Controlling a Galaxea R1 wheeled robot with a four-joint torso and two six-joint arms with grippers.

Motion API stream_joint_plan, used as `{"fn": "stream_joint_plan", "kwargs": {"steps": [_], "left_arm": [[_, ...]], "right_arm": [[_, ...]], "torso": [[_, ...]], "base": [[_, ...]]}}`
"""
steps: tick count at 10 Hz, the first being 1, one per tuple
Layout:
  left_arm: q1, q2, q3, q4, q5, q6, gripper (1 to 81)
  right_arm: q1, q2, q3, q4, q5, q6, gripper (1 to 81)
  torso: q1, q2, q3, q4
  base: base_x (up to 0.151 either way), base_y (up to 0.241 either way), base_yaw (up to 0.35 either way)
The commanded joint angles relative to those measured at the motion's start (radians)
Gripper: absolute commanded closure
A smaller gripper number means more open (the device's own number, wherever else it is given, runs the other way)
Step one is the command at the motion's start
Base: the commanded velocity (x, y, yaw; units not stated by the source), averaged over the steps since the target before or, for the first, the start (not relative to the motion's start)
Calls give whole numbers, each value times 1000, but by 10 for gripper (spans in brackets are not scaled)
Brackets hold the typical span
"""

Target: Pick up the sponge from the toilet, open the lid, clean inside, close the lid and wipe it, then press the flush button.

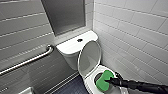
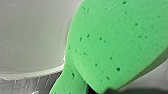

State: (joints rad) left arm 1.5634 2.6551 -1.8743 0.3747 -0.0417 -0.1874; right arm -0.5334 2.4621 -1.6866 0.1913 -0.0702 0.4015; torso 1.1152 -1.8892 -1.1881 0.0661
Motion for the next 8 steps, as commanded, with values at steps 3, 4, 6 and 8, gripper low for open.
{"fn": "stream_joint_plan", "kwargs": {"steps": [3,4,6,8], "left_arm": [[19,-1,21,13,71,5,10],[19,2,21,13,72,5,10],[21,0,21,13,77,5,10],[22,-1,21,12,75,5,10]], "right_arm": [[243,57,-114,54,-20,33,811],[243,68,-141,89,22,34,811],[229,103,-237,135,63,34,811],[184,131,-312,163,66,34,811]], "torso": [[0,0,0,0],[0,0,0,0],[0,0,0,0],[0,0,0,0]], "base": [[0,0,0],[0,0,0],[0,0,0],[0,0,0]]}}
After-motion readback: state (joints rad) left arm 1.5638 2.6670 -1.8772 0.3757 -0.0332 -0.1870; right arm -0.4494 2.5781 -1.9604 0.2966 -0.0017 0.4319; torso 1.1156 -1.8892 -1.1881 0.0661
